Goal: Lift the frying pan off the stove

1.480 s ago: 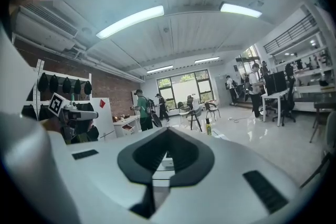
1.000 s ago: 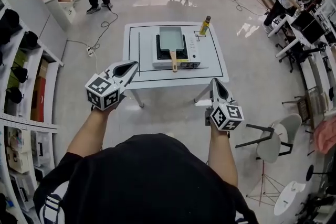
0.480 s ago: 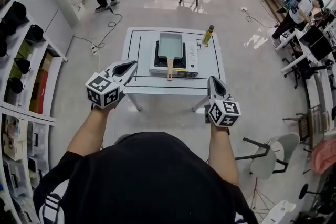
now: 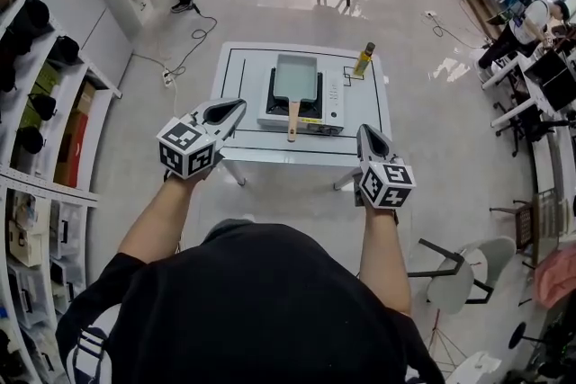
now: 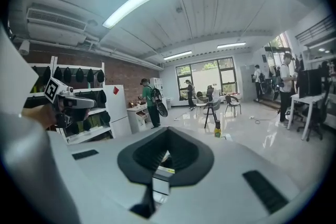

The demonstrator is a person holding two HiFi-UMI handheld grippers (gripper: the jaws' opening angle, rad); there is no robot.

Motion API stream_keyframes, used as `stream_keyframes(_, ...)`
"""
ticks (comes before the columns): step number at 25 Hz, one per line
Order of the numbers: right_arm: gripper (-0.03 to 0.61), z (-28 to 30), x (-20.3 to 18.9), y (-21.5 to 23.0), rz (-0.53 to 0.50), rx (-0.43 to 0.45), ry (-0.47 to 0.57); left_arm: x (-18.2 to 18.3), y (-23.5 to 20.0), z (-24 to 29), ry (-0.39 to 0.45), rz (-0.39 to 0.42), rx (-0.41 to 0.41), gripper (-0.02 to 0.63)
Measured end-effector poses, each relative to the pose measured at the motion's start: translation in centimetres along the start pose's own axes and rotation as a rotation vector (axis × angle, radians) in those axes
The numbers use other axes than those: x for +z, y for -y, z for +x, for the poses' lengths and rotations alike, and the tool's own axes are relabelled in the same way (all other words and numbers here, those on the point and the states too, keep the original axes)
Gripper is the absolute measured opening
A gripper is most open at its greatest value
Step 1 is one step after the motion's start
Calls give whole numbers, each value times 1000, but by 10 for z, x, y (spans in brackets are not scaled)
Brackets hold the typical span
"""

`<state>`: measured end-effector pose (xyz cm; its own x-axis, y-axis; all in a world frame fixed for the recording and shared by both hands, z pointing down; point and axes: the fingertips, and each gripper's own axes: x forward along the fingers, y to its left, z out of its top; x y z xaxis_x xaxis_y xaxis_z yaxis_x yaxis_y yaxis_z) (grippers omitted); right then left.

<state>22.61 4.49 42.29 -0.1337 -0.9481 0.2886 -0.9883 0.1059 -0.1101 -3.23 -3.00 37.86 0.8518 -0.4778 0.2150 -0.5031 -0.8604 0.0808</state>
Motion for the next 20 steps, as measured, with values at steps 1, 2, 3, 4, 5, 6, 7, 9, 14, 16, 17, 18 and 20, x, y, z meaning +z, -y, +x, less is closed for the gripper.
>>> stream_keyframes(1, 3, 4, 0, 1, 2, -2, -1, 0, -2, 3, -2, -2, -2, 9)
stream_keyframes(2, 3, 7, 0, 2, 2, -6, -2, -1, -4, 6, -3, -3, -5, 9)
stream_keyframes(3, 3, 11, 1, 3, 2, -10, -2, -1, -7, 9, -5, -4, -8, 9)
stream_keyframes(4, 3, 15, 0, 4, 3, -14, -2, -2, -10, 12, -8, -5, -11, 9)
stream_keyframes(5, 3, 19, 0, 3, 4, -17, -2, -3, -13, 15, -10, -8, -15, 9)
stream_keyframes(6, 3, 23, 0, 3, 6, -19, -4, -5, -18, 18, -13, -11, -18, 9)
stream_keyframes(7, 3, 28, -1, 2, 7, -20, -5, -6, -23, 21, -16, -15, -22, 9)
stream_keyframes(9, 3, 37, -1, 1, 9, -24, -8, -9, -33, 28, -20, -21, -33, 9)
stream_keyframes(14, 3, 68, 2, 8, 40, -47, 0, -11, -64, 54, -33, -26, -71, 9)
stream_keyframes(16, 3, 81, 5, 9, 45, -52, 0, -9, -76, 63, -32, -27, -86, 9)
stream_keyframes(17, 3, 88, 6, 9, 45, -56, -1, -8, -82, 67, -32, -27, -93, 9)
stream_keyframes(18, 3, 94, 8, 10, 48, -59, -1, -8, -88, 70, -33, -27, -101, 9)
stream_keyframes(20, 3, 107, 10, 8, 55, -59, 3, -9, -100, 77, -35, -29, -114, 9)
